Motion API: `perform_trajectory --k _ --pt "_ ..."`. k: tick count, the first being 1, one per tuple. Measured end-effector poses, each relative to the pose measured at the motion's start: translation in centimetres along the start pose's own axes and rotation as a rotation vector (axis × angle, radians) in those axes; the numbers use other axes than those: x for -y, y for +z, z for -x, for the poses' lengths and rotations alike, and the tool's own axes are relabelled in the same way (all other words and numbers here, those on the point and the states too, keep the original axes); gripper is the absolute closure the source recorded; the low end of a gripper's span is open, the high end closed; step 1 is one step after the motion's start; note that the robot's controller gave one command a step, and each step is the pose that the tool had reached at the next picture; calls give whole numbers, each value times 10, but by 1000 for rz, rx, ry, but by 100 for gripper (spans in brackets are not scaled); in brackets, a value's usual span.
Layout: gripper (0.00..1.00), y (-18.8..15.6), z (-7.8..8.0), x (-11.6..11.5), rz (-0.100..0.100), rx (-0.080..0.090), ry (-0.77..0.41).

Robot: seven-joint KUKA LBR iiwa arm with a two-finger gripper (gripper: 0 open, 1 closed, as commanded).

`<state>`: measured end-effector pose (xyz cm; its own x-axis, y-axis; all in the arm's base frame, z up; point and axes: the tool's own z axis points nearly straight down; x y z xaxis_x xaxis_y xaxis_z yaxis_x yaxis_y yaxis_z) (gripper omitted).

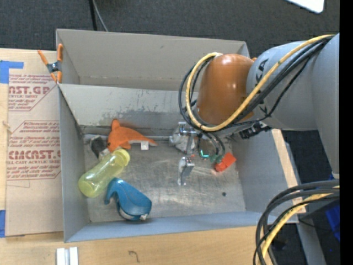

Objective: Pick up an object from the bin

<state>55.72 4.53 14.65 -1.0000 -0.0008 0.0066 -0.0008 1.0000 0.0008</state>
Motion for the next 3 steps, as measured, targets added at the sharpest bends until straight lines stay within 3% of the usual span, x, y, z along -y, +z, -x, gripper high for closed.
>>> perform_trajectory --k 1,2,3 --pt "0 -5 2 0 0 8 0" --pt "0 -57 11 46 1 3 32" --pt "0 -39 18 53 -2 22 38"
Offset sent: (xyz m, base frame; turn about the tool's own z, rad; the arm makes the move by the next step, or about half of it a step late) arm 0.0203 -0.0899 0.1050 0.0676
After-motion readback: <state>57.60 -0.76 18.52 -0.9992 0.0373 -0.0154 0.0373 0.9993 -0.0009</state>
